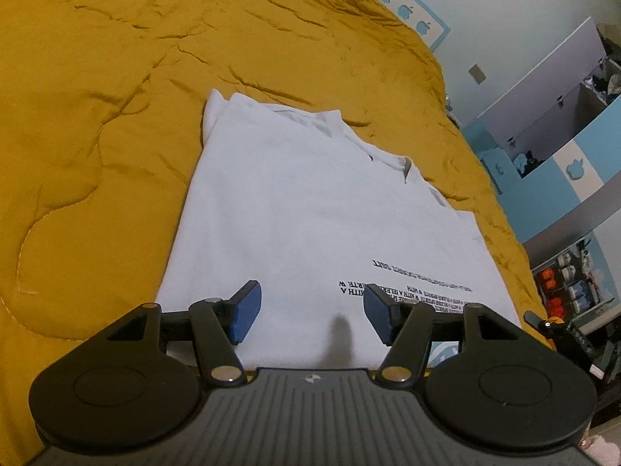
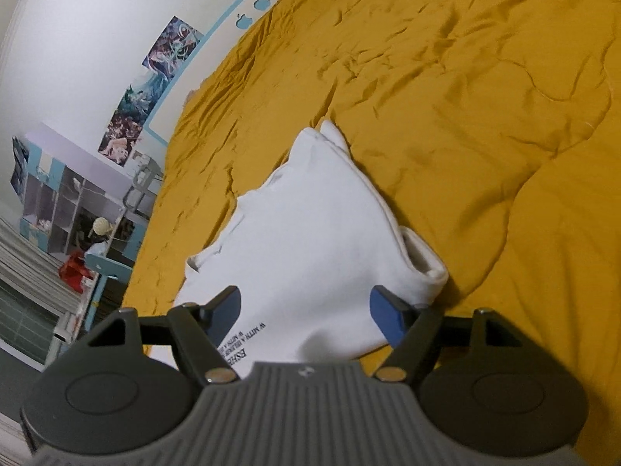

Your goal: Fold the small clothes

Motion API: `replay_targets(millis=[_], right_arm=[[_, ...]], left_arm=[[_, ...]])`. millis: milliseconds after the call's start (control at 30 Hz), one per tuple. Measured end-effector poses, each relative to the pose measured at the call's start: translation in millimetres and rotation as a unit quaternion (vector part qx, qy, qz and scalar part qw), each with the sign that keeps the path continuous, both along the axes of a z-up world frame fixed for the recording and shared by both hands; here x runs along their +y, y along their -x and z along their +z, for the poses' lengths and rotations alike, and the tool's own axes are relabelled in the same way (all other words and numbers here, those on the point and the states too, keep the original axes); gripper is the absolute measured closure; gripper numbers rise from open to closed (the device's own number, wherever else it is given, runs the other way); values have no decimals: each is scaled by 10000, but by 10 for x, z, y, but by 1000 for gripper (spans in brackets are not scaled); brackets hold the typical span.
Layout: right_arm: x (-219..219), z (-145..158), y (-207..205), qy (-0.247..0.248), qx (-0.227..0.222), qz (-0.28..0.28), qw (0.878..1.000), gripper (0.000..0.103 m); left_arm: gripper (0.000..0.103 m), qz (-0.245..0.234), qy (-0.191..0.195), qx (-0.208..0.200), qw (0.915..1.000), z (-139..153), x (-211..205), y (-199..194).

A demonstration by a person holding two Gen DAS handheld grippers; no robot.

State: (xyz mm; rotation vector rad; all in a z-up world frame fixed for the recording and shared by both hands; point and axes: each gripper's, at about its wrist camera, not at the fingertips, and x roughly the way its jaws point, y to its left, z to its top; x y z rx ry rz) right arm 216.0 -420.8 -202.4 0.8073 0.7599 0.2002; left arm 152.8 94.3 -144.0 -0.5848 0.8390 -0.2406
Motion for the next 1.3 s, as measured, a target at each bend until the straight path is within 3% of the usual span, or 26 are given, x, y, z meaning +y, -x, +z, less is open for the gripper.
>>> replay_targets(millis=[133, 167, 300, 433, 567, 667, 733, 900, 1067, 1300], right_arm=[[81, 62, 60, 223, -44, -179, 9996, 34], [136, 111, 89, 342, -87, -242, 9991, 32], [503, 370, 61, 580, -502, 93, 9970, 30], [1001, 556, -343, 313, -653, 757, 9945, 27], [1546, 642, -958, 269, -691, 1234, 9896, 26], [1970, 568, -1471, 649, -829, 1492, 9832, 22], [2211, 412, -1835, 935, -619, 1471, 9828, 22], [2448, 98, -2510, 759, -190, 1281, 9887, 23], [2577, -97, -2735, 570, 123, 1106, 9922, 23], [2707, -195, -2678, 1025, 127, 1442, 9841, 23]], left_arm=[[32, 7, 136, -62, 9999, -31, 62, 68], [38, 110, 132, -37, 9998, -10, 69, 92], [38, 216, -223, -290, 9991, 254, 14, 124], [34, 38, -189, -273, 9994, 263, 1, 22], [33, -70, -247, 31, 9997, 33, -36, -61], [25, -219, -285, -275, 9990, -83, -53, 9], [23, -274, -272, -416, 9984, -107, -57, 64], [22, -336, -270, -471, 9980, -111, -42, 85], [16, -358, -145, -489, 9981, -120, -19, 76], [14, -306, -47, -465, 9984, -107, -15, 102]])
